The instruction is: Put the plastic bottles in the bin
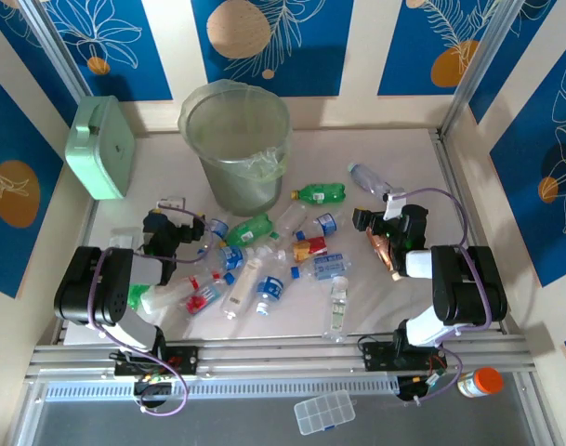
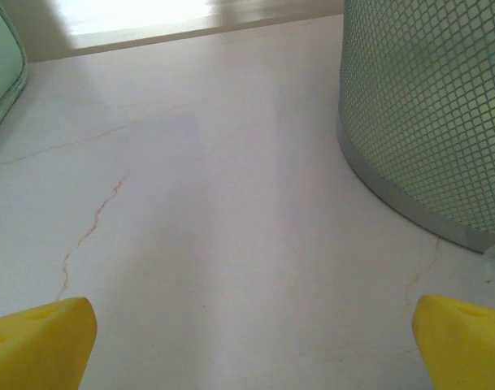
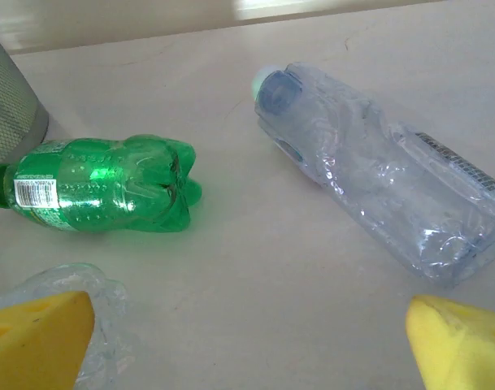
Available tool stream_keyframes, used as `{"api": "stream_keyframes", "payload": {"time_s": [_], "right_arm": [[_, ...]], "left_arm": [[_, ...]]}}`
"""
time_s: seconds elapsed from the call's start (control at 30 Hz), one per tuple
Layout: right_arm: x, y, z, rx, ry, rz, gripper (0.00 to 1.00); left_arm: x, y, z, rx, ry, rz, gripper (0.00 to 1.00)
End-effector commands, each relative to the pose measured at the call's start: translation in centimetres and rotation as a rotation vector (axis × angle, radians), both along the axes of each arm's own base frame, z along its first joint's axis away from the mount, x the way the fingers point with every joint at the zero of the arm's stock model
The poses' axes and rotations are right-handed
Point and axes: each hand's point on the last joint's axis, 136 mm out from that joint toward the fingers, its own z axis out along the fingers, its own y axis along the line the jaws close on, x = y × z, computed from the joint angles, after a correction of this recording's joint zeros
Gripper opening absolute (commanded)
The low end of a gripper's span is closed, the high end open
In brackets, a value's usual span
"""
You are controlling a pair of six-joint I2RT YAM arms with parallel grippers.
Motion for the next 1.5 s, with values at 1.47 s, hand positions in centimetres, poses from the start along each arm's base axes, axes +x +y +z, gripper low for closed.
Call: {"api": "stream_keyframes", "payload": {"time_s": [1.47], "right_arm": [[-9.9,13.6,28.2,0.044,-0.323,0.223,0.99]], "left_arm": [[-9.3,-9.1,25.4,-0.327,-0.372,-0.114,0.99]]}}
